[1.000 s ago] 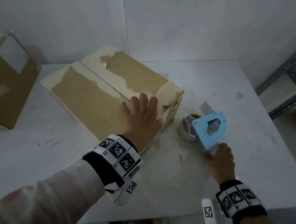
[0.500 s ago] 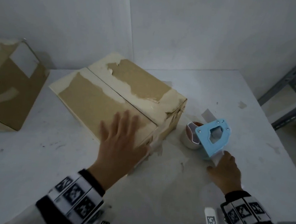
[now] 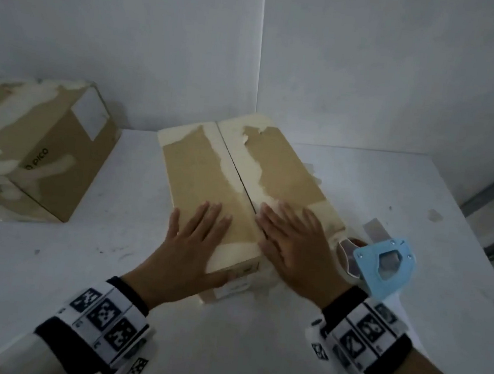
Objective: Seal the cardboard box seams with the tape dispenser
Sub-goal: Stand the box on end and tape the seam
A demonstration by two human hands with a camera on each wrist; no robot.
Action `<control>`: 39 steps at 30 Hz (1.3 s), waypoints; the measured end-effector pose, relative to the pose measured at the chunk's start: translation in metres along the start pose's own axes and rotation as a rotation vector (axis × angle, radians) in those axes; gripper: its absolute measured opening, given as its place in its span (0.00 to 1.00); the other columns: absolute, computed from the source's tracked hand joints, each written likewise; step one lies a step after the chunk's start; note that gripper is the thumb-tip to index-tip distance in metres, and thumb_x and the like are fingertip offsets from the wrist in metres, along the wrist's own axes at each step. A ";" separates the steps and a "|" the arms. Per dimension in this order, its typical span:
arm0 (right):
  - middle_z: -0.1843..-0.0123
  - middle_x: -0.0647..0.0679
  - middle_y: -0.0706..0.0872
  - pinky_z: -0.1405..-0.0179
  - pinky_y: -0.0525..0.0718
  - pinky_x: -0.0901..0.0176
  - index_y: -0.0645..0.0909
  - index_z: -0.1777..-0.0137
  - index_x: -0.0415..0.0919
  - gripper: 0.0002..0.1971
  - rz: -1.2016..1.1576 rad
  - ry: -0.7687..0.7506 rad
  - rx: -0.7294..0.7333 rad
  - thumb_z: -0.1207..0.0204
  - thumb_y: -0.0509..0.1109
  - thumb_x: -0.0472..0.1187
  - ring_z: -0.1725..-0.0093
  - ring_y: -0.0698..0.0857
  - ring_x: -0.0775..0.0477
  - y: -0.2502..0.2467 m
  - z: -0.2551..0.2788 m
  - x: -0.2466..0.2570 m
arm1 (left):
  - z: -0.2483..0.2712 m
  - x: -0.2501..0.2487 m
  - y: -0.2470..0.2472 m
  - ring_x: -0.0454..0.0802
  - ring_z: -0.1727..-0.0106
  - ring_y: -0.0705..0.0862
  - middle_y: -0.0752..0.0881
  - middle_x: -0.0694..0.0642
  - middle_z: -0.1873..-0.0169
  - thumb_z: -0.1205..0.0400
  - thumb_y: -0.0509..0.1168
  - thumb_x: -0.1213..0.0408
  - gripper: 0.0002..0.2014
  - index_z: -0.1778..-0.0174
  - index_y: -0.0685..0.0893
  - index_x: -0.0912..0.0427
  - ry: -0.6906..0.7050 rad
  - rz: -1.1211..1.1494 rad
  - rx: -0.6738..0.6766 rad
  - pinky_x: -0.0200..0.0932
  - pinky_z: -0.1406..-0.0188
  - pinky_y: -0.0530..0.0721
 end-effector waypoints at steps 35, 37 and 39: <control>0.31 0.39 0.81 0.32 0.62 0.40 0.76 0.32 0.45 0.32 0.015 0.506 0.059 0.18 0.38 0.59 0.32 0.78 0.33 0.016 -0.033 0.023 | -0.078 0.074 -0.020 0.60 0.20 0.31 0.32 0.51 0.19 0.20 0.46 0.38 0.39 0.20 0.35 0.52 -0.302 0.253 0.205 0.69 0.23 0.49; 0.26 0.40 0.75 0.28 0.56 0.45 0.72 0.29 0.44 0.34 -0.042 0.442 0.023 0.20 0.35 0.62 0.27 0.72 0.36 0.014 -0.031 0.026 | -0.069 0.062 -0.017 0.61 0.20 0.32 0.35 0.55 0.19 0.19 0.47 0.41 0.38 0.19 0.38 0.53 -0.314 0.336 0.041 0.70 0.22 0.46; 0.19 0.47 0.58 0.23 0.43 0.60 0.62 0.24 0.46 0.36 -0.229 0.363 -0.091 0.23 0.33 0.65 0.19 0.56 0.48 0.007 -0.019 0.022 | -0.067 0.057 -0.020 0.64 0.20 0.33 0.38 0.59 0.18 0.19 0.48 0.42 0.38 0.19 0.41 0.56 -0.314 0.327 -0.060 0.68 0.22 0.46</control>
Point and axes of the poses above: each hand's wrist, its own z-axis away from the middle knuckle, its own y-axis out of the palm, x = y × z, the point moved 6 cm from there along -z, towards the middle knuckle
